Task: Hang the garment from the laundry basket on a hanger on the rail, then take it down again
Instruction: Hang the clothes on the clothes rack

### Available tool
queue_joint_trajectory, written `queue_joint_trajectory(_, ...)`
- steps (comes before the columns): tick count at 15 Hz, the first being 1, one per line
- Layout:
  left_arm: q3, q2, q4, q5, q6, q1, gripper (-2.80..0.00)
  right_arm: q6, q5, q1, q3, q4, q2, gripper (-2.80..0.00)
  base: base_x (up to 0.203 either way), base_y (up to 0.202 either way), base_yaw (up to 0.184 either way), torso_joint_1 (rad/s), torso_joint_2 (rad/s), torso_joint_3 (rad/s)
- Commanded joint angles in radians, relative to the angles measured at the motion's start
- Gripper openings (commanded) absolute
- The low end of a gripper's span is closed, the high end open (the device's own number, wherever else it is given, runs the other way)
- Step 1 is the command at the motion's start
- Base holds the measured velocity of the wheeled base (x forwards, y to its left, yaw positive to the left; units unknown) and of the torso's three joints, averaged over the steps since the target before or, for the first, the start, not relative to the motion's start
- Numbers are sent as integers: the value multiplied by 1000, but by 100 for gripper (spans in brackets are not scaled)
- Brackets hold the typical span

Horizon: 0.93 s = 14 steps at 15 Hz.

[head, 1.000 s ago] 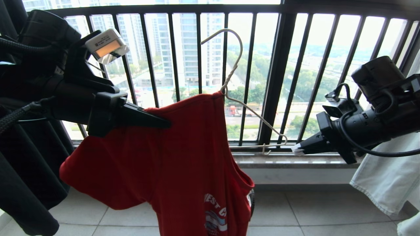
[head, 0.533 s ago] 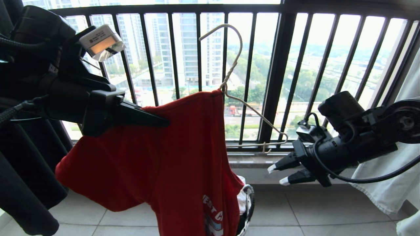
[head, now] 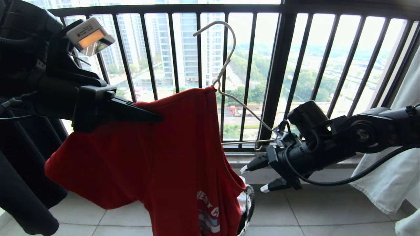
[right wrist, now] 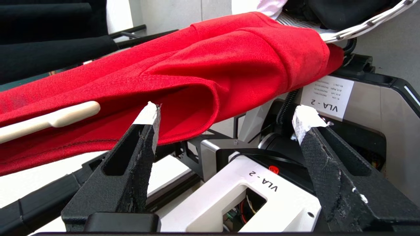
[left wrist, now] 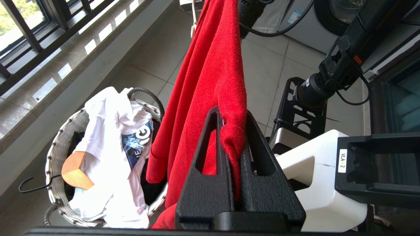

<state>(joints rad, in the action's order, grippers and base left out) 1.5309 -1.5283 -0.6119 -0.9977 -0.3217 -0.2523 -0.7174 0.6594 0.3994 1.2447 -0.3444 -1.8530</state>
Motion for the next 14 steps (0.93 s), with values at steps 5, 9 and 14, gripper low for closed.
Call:
queue_joint_trajectory(5,-1,4,-2,-6,-2,2,-280,-20,5,38,15,4,-22,0,0,0,0,0,0,0)
queue_joint_trajectory(9,-3,5,12,-7,0,19,-280,-22,5,17,21,4,2,0,0,0,0,0,0,0)
queue_joint_trajectory(14,2,4,15,-7,0,37,-280,-19,4,-51,-4,-5,64,0,0,0,0,0,0,0)
